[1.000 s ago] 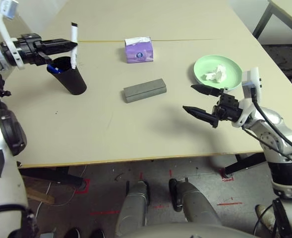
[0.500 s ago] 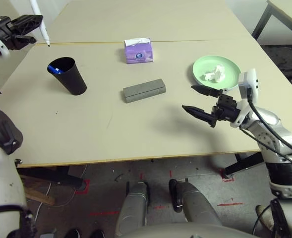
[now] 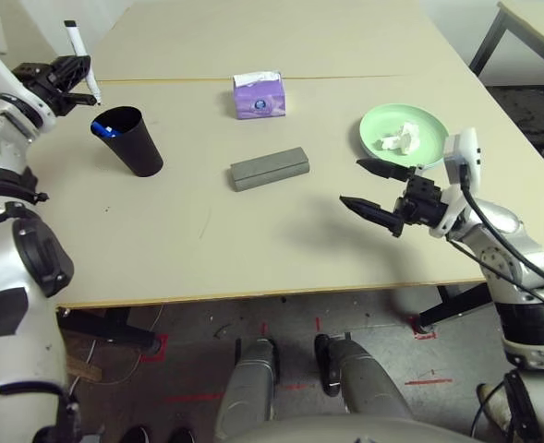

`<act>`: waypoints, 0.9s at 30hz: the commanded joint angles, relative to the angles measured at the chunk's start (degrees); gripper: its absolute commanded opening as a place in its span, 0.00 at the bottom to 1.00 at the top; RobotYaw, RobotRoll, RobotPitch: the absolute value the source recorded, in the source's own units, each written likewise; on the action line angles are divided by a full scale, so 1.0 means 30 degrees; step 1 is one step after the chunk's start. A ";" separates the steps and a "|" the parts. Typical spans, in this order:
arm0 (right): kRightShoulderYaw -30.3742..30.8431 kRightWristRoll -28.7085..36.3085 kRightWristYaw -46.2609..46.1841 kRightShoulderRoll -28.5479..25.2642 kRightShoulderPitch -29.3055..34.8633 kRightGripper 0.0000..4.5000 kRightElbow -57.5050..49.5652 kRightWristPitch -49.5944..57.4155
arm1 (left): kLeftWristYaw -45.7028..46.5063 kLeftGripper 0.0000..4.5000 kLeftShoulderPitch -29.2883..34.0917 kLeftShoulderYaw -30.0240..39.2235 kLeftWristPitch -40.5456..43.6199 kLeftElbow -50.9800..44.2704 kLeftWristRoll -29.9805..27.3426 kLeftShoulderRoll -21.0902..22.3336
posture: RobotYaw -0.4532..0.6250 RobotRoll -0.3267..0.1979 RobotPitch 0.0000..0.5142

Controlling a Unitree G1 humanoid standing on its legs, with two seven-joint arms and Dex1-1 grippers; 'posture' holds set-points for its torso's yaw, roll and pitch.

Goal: Organize and tidy the items on the table.

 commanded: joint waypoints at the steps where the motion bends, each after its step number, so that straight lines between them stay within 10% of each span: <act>1: -0.0145 -0.0065 -0.0060 -0.0199 0.0298 1.00 -0.0361 0.0062 | 0.0290 0.05 0.0434 0.0208 -0.0357 0.0297 0.0044 -0.0089 | 0.34 0.62 0.31; 23: -0.0183 0.0058 0.0143 -0.0258 0.0133 1.00 -0.0528 0.0213 | 0.0128 0.05 0.1539 0.0349 -0.1168 0.0176 -0.0090 -0.0359 | 0.34 0.62 0.30; 27: -0.0131 0.0017 0.0176 -0.0273 0.0174 1.00 -0.0554 0.0199 | 0.0101 0.43 0.1516 0.0363 -0.1156 0.0169 -0.0163 -0.0329 | 0.34 0.62 0.30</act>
